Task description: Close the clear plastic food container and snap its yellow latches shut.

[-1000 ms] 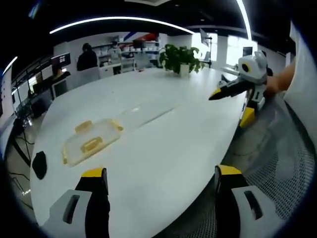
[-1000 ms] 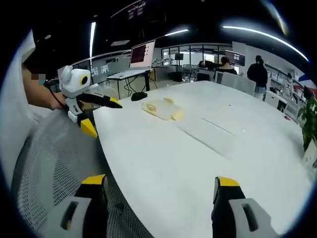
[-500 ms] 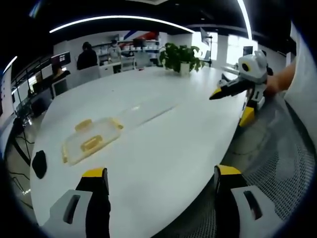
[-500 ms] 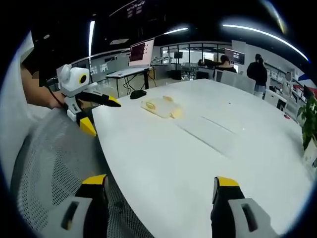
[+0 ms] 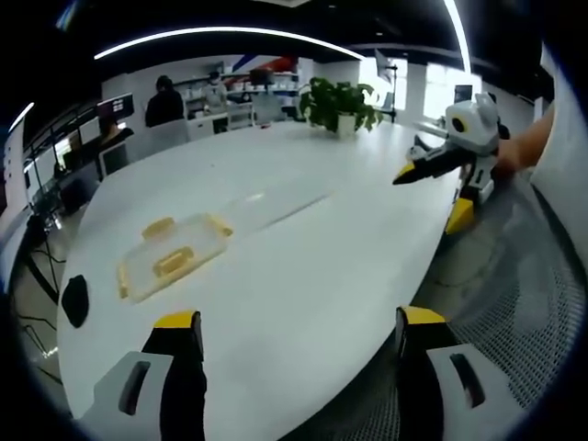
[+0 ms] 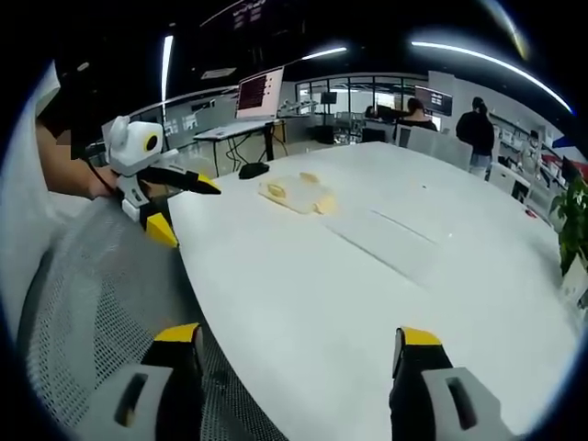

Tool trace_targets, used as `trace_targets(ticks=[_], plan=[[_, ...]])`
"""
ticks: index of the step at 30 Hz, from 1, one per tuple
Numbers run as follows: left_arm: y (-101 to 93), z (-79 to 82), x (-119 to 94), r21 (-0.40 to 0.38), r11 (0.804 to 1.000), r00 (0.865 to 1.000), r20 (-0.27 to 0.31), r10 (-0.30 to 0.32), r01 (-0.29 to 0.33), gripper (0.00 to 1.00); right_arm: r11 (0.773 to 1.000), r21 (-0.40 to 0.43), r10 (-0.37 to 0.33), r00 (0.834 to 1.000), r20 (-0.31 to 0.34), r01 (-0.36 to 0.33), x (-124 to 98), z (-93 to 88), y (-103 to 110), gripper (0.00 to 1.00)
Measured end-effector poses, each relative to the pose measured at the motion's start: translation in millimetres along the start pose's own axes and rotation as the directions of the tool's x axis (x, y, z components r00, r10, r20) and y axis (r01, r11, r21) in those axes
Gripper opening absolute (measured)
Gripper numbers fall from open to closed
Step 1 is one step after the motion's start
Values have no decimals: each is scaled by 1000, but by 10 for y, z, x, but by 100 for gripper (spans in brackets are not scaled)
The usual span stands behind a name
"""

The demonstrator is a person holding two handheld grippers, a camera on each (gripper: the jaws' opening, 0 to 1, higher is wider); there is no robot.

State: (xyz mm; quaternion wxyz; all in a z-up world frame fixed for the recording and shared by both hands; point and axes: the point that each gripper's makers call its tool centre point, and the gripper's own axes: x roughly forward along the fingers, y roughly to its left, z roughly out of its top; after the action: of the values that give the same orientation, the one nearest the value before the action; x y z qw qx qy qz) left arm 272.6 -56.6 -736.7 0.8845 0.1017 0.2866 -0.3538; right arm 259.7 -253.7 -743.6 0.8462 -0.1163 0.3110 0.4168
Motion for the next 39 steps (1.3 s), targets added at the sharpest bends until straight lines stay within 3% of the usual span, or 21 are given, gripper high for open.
trace_targets(ticks=[6,9,17,23,27,39], plan=[[8,8,-6,3,1000,1000,5,1,-1,84,1000,-5,-6,1000,4,6,-7,16,-1,82],[-3,4,-10,4,1000,1000,5,-6,6,83,1000,3,-16,999,46,16,-39,100,-23,82],[-26,-3,-12,12,1000,1000,7,-11,11,82,1000,-19,-17,999,36,18,-28,84,-2,80],[-75,-8,-7,29,999,999,2,-33,33,80,999,8,-40,999,34,40,-47,73,-53,80],[-88,5,-9,34,999,999,9,-38,38,80,999,-23,-47,999,24,48,-35,61,-46,82],[-114,-7,-9,53,997,999,6,-48,48,79,996,26,-87,996,5,87,-43,3,-144,84]])
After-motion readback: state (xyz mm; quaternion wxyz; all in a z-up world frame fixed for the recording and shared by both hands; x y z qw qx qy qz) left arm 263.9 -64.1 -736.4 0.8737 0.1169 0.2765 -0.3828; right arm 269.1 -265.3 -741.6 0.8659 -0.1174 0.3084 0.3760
